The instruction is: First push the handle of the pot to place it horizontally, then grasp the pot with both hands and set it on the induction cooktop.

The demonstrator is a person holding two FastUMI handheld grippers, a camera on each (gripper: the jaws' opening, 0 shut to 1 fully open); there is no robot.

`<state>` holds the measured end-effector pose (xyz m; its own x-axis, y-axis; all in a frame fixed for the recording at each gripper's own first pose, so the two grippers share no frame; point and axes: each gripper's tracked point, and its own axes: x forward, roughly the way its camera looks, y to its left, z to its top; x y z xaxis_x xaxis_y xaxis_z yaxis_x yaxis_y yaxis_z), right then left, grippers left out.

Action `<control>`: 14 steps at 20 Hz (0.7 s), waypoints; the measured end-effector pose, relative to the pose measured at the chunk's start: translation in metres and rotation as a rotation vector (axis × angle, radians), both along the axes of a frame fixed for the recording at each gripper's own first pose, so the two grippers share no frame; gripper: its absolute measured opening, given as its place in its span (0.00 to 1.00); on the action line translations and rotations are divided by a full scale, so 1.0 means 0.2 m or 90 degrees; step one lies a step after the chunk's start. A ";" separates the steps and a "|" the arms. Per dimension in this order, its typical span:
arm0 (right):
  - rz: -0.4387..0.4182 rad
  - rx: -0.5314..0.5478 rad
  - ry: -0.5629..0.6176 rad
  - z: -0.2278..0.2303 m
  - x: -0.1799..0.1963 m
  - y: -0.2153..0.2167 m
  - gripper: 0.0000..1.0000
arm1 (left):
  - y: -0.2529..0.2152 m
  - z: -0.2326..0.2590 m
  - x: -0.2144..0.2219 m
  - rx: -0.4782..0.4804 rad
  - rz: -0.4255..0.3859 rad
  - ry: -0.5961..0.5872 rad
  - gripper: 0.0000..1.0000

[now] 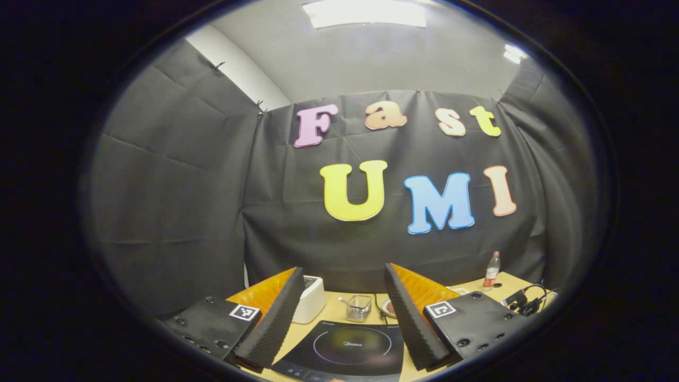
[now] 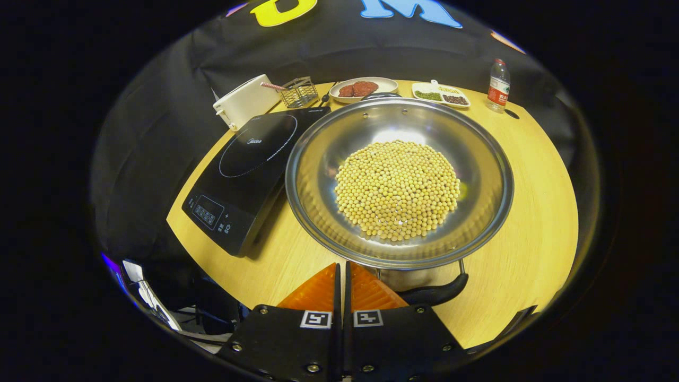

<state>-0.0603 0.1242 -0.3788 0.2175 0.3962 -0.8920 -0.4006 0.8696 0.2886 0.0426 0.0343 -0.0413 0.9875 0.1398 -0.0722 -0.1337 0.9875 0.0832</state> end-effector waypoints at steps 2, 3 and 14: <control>-0.009 -0.004 -0.001 0.00 0.01 -0.06 0.01 | -0.07 0.00 0.04 -0.001 -0.012 0.002 1.00; -0.014 -0.005 -0.001 0.00 0.03 -0.09 0.01 | -0.10 -0.01 0.05 -0.002 -0.018 0.003 1.00; -0.039 -0.032 -0.020 -0.03 0.13 -0.39 0.01 | -0.45 -0.06 0.17 -0.009 -0.061 0.005 1.00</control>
